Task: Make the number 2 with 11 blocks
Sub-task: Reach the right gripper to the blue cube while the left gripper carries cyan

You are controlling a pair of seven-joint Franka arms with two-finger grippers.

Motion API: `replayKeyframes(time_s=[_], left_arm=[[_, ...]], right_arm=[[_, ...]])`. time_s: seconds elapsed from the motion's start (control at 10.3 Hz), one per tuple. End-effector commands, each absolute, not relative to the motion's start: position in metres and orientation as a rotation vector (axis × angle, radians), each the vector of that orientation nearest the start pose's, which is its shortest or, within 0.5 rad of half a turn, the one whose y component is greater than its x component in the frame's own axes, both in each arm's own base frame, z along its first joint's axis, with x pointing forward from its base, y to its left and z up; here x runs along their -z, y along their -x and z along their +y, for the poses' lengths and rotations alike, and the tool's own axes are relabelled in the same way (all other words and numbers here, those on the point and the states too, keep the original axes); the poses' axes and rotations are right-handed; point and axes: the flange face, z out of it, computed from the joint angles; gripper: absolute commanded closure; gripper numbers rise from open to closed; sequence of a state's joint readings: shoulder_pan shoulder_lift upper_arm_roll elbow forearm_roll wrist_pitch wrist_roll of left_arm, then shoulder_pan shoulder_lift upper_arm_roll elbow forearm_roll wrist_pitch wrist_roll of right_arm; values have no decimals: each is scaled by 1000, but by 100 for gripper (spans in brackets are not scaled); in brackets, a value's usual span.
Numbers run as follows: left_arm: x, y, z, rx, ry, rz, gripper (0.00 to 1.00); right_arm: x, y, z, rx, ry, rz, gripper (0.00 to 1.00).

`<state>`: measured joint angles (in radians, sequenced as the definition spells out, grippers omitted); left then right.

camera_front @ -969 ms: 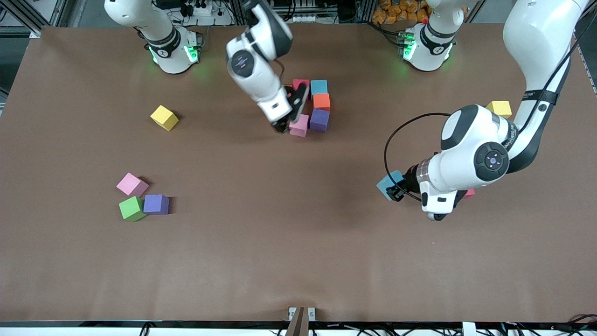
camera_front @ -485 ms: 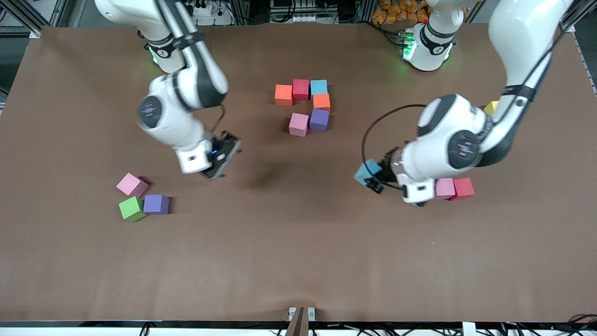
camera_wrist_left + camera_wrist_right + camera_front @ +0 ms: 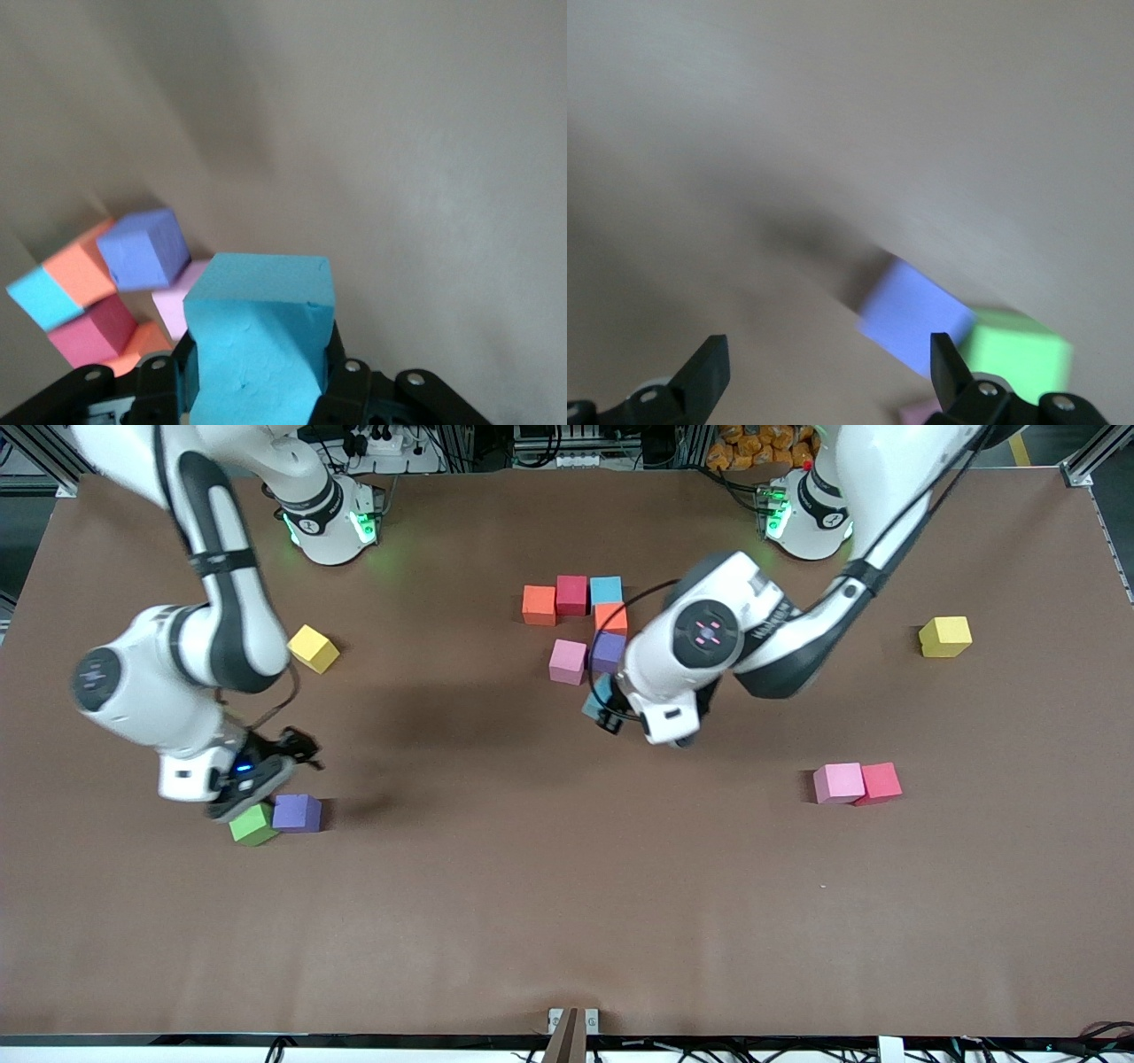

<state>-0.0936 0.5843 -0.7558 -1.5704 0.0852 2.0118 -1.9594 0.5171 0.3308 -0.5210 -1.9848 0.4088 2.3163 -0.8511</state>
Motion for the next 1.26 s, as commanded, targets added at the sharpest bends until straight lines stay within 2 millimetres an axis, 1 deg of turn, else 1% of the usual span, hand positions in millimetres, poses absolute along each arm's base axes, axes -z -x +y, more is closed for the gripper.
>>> replayKeyframes(time_s=[0.0, 0.1, 0.19, 0.29, 0.39, 0.48, 0.58, 0.68, 0.78, 0.87, 0.97, 1.16], left_arm=[[-358, -478, -500, -448, 2570, -1856, 100], [-350, -461, -522, -431, 2539, -1910, 100], [-338, -444, -540, -414, 2499, -1959, 100], [-327, -424, -560, -384, 2458, -2002, 100], [-319, -408, -573, -349, 2418, -2033, 100], [-311, -391, -587, -326, 2390, -2057, 100], [-299, -379, -596, -314, 2351, -2098, 100], [-288, -367, -606, -307, 2334, -2121, 100], [-278, -360, -612, -291, 2315, -2145, 100], [-267, -354, -615, -273, 2287, -2175, 100], [-254, -348, -619, -251, 2270, -2195, 100], [-231, -336, -624, -185, 2253, -2214, 100]], right_arm=[[-314, -617, 2, 115, 2979, -659, 0], [-308, -615, 3, 87, 3013, -461, 0], [-302, -615, 6, 64, 3030, -328, 0], [-298, -615, 7, 54, 3039, -281, 0], [-295, -617, 3, 57, 3057, -289, 0], [-287, -618, 2, 67, 3078, -290, 0], [-268, -619, 0, 54, 3097, -172, 0], [-249, -619, 7, 31, 3120, -39, 0], [-235, -618, 24, 33, 3106, 18, 0], [-224, -618, 31, 24, 3085, 52, 0], [-216, -620, 35, 70, 3079, 82, 0], [-203, -624, 43, 144, 3099, 62, 0]])
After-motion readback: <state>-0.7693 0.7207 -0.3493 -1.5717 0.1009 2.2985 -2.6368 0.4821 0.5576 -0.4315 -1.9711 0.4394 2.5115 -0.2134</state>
